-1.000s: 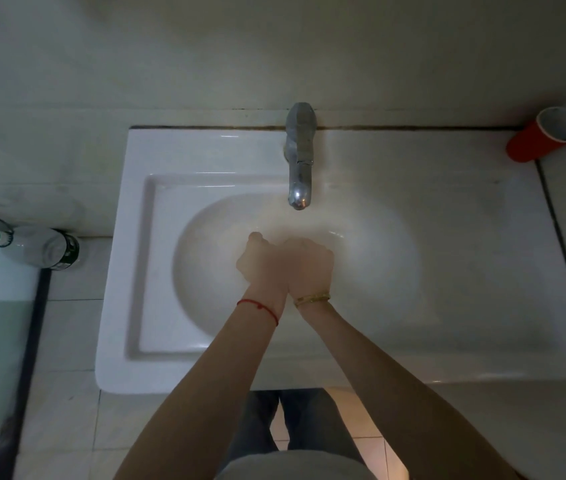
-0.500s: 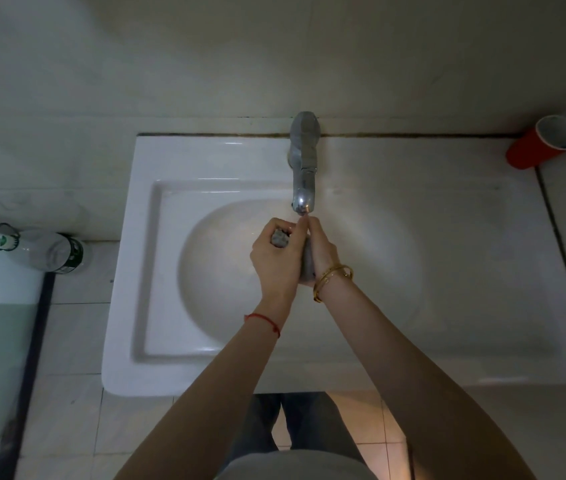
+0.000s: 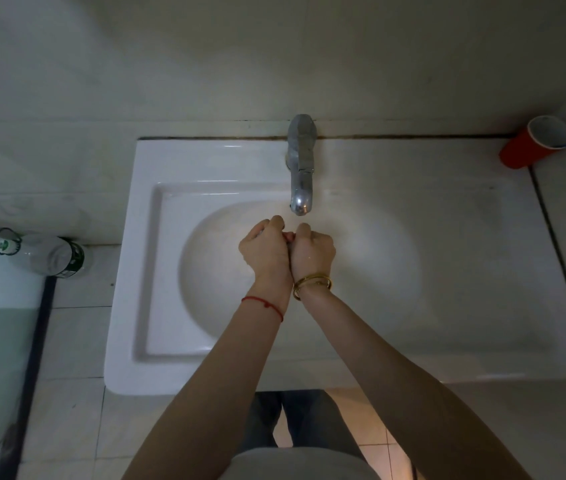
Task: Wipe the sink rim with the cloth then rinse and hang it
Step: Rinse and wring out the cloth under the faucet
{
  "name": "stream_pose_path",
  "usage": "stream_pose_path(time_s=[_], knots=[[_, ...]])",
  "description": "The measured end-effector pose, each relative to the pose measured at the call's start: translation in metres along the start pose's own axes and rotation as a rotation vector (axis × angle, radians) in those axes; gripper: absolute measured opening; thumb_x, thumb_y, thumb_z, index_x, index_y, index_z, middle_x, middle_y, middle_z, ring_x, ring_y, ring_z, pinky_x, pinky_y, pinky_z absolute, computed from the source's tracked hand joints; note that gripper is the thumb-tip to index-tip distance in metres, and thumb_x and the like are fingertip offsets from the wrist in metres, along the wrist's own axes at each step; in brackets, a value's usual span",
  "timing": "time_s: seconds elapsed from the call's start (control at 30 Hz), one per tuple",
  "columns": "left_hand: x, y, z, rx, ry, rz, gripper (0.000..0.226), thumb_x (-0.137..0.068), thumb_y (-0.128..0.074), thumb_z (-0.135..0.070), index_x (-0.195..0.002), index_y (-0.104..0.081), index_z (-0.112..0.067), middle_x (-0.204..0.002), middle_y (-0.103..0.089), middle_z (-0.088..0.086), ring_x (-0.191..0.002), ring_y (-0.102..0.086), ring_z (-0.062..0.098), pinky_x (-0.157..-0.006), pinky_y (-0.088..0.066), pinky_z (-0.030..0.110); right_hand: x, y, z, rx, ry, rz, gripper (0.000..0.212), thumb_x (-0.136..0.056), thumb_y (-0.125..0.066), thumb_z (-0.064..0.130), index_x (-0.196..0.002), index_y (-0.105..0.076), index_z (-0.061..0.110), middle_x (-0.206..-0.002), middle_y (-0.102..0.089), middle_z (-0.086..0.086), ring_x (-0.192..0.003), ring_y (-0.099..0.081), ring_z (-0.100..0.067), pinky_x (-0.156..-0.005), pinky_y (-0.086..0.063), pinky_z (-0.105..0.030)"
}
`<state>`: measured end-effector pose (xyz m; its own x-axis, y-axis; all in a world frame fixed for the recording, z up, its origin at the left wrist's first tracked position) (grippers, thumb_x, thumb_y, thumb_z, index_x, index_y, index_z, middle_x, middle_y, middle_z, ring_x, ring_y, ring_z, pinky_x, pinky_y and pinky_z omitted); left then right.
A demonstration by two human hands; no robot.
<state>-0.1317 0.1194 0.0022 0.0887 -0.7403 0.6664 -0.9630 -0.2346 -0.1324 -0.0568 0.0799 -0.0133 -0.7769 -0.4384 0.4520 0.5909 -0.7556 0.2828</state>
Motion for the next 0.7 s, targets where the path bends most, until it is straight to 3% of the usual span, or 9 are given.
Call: stream_pose_path(time_s=[0.1, 0.23, 0.43, 0.53, 0.7], knots=[[-0.005, 0.006, 0.007, -0.006, 0.124, -0.06, 0.033, -0.071, -0.05, 0.01, -0.05, -0.035, -0.01, -0.048, -0.036, 0.003, -0.035, -0.037, 0.012, -0.038, -0.031, 0.015, 0.002, 0.001, 0.001, 0.083, 0.108, 0.003, 0.052, -0.084, -0.046, 0.011, -0.034, -0.033, 0.018, -0.038, -0.038, -0.002, -0.041, -0.037, -0.018, -0.047, -0.033, -0.033], [-0.011, 0.016, 0.023, -0.011, 0.274, -0.131, 0.032, -0.068, -0.051, 0.009, -0.045, -0.037, -0.009, -0.042, -0.041, 0.002, -0.035, -0.034, 0.013, -0.041, -0.029, 0.022, 0.005, 0.003, -0.002, 0.22, 0.261, 0.037, 0.051, -0.087, -0.045, 0.007, -0.038, -0.034, 0.014, -0.04, -0.037, -0.006, -0.046, -0.038, -0.026, -0.047, -0.036, -0.038], [-0.006, 0.025, 0.038, 0.042, 0.391, -0.175, 0.032, -0.068, -0.051, 0.006, -0.048, -0.034, -0.014, -0.039, -0.036, -0.003, -0.027, -0.028, 0.011, -0.038, -0.027, 0.015, 0.006, 0.003, -0.012, 0.364, 0.34, 0.097, 0.041, -0.09, -0.046, 0.01, -0.056, -0.06, -0.008, -0.056, -0.06, -0.023, -0.057, -0.056, -0.035, -0.052, -0.045, -0.04], [-0.002, 0.026, 0.042, 0.054, 0.424, -0.179, 0.032, -0.069, -0.051, 0.004, -0.05, -0.034, -0.015, -0.036, -0.035, -0.004, -0.027, -0.03, 0.011, -0.039, -0.03, 0.014, 0.007, 0.005, -0.016, 0.377, 0.365, 0.095, 0.04, -0.089, -0.047, 0.009, -0.054, -0.055, -0.008, -0.053, -0.056, -0.021, -0.05, -0.05, -0.029, -0.047, -0.038, -0.035], [0.001, 0.029, 0.048, 0.024, 0.449, -0.189, 0.031, -0.069, -0.051, 0.003, -0.05, -0.035, -0.014, -0.041, -0.037, -0.003, -0.035, -0.033, 0.013, -0.041, -0.031, 0.017, 0.01, 0.008, -0.021, 0.37, 0.406, 0.108, 0.04, -0.087, -0.043, 0.014, -0.047, -0.043, 0.007, -0.045, -0.042, -0.009, -0.042, -0.037, -0.019, -0.044, -0.024, -0.025]])
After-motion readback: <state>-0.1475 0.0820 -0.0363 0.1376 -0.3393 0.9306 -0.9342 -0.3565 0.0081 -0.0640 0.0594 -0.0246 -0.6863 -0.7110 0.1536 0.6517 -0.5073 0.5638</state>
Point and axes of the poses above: each hand's wrist, its own x-axis away from the middle knuckle, its own y-axis out of the back of the hand, z = x × y, the point moved 5 cm from there along -x, towards the middle knuckle
